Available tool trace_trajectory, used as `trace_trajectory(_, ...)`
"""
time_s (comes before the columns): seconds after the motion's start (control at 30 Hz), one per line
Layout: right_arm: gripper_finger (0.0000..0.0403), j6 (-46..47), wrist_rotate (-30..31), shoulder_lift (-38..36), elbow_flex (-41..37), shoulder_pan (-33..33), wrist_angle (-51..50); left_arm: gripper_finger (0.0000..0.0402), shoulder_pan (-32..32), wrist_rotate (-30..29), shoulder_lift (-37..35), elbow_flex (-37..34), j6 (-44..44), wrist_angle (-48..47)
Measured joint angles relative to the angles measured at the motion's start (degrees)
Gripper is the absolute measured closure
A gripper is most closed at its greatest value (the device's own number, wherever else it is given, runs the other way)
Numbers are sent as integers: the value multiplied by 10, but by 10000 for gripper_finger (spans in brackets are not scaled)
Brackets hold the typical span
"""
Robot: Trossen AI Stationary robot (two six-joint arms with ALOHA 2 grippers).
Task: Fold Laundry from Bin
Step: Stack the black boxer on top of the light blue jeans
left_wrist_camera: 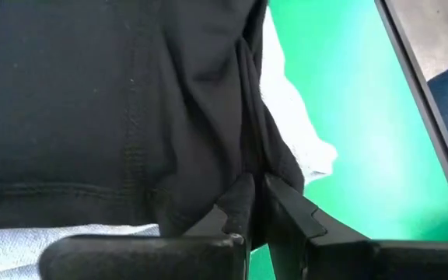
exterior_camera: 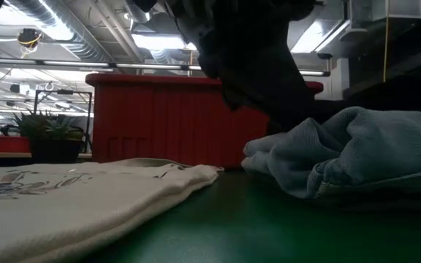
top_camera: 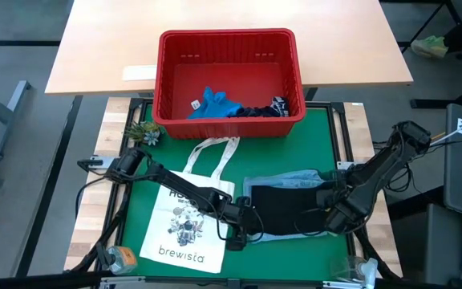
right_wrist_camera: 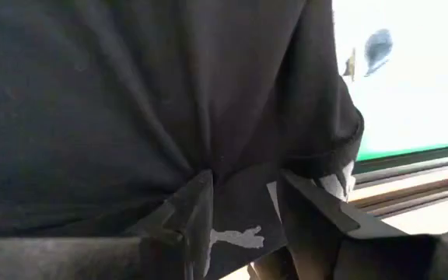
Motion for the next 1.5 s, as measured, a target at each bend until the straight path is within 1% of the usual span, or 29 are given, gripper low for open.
trace_trajectory(0.27, 260, -16, 0, -10, 2, -4, -2, 393, -4, 2, 0, 0, 0, -11)
trace_trajectory(0.63, 260, -15, -9, -63, 2, -3, -2, 401, -4, 0, 0, 0, 0, -14)
trace_trajectory(0.7, 260, -15, -9, -74, 2, -3, -2, 401, -6, -10, 0, 0, 4, -14)
trace_trajectory(0.87, 260, -15, -8, -94, 2, -3, -3, 401, -20, -77, -18, -1, 35, -22)
trace_trajectory(1.0, 260, -15, -6, -109, 2, -3, -14, 401, -27, -116, -30, 0, 35, -30)
trace_trajectory(1.33, 260, -15, 3, -137, 2, -3, -48, 400, -27, -127, -30, 0, 31, -29)
trace_trajectory(1.4, 260, -15, 5, -138, 2, -3, -50, 390, -27, -134, -30, 0, 31, -26)
trace_trajectory(1.5, 260, -15, 5, -138, 2, -3, -50, 362, -27, -138, -30, 0, 31, -24)
